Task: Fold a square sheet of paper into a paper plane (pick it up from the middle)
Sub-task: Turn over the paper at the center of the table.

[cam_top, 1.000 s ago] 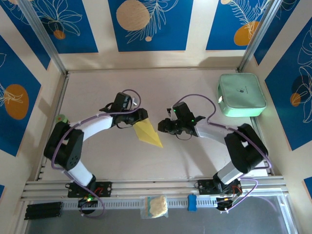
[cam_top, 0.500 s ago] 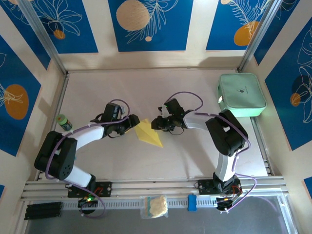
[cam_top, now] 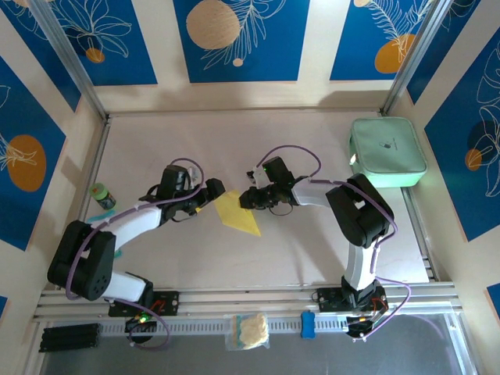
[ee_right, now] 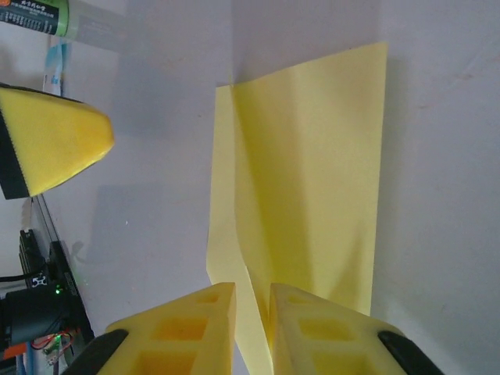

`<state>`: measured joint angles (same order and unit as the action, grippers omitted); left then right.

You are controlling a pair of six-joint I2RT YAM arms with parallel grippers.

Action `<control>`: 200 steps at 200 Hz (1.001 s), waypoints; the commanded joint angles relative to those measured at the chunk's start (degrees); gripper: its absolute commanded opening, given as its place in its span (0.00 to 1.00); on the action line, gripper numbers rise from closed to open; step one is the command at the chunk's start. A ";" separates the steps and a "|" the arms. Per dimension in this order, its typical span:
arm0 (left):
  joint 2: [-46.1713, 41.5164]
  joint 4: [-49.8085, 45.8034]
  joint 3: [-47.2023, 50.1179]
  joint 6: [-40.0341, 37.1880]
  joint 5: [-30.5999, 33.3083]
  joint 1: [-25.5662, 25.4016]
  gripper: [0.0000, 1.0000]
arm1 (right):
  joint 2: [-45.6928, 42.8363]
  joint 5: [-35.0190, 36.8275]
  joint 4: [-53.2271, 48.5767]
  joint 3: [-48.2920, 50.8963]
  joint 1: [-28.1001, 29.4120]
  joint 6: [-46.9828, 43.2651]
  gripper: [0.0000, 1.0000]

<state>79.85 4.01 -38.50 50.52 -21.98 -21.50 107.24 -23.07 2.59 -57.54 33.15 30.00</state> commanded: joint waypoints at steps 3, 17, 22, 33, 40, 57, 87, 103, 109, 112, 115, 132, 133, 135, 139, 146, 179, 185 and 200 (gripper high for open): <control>-2.98 2.68 1.29 -1.05 -2.98 0.56 0.99 | 1.03 -1.82 0.21 -1.24 -0.36 -2.56 0.17; -4.31 3.71 1.48 -1.08 -3.96 0.59 1.00 | 1.45 -1.72 0.09 -1.52 -0.46 -3.01 0.16; -4.63 3.57 1.42 -1.04 -4.11 0.58 1.00 | 1.63 -1.72 0.13 -1.61 -0.39 -3.18 0.16; -4.90 3.24 1.25 -1.21 -4.54 0.62 1.00 | 2.06 -1.72 -0.11 -1.94 -0.43 -3.45 0.14; -5.01 3.17 1.31 -1.22 -4.74 0.60 0.99 | 2.27 -1.67 -0.26 -2.16 -0.44 -3.54 0.13; -4.90 3.40 1.60 -1.05 -5.39 0.67 0.99 | 2.29 -1.52 0.01 -2.32 -0.52 -3.58 0.08; -5.01 5.86 2.48 0.41 -7.05 0.67 0.99 | -0.29 -2.62 2.97 -1.07 -1.14 -1.17 0.01; -5.15 8.99 3.32 1.98 -8.54 0.66 0.99 | -2.78 -4.43 5.85 0.09 -1.82 2.03 0.00; -5.09 10.92 3.82 2.91 -9.32 0.60 1.00 | -3.71 -4.97 6.91 0.41 -2.01 3.42 0.00; -5.14 12.05 4.07 3.49 -9.82 0.58 1.00 | -4.18 -5.29 7.34 0.67 -2.10 4.12 0.00; -5.11 13.34 4.44 4.05 -10.30 0.58 1.00 | -4.68 -5.48 7.87 0.86 -2.18 4.86 0.00; -4.84 20.95 6.50 7.58 -12.23 0.41 0.98 | -7.04 -6.60 10.35 1.78 -2.71 9.35 0.00; -4.82 21.39 6.59 7.66 -12.31 0.36 0.98 | -7.17 -6.66 10.51 1.84 -2.77 9.62 0.00; -4.82 22.22 6.79 8.08 -12.61 0.33 0.98 | -7.52 -6.73 10.75 1.95 -2.85 10.19 0.00; -4.73 23.64 7.16 8.76 -12.84 0.27 0.97 | -8.01 -6.87 11.47 2.26 -3.06 11.35 0.00; -4.46 25.76 7.55 9.70 -13.35 -0.04 0.97 | -8.84 -7.35 12.76 2.87 -3.30 13.40 0.00; -2.46 31.88 7.24 10.91 -15.54 -2.19 0.92 | -12.49 -8.81 18.30 4.88 -4.75 22.43 0.00; -1.96 32.89 7.20 10.92 -15.72 -2.53 0.90 | -13.01 -8.84 19.01 5.04 -4.93 23.81 0.00; -0.68 34.98 6.69 11.31 -16.20 -3.19 0.86 | -14.25 -9.36 20.87 5.48 -5.09 26.69 0.00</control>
<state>77.17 31.29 -31.05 60.18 -35.16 -23.40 95.44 -29.71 18.68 -53.36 28.58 48.49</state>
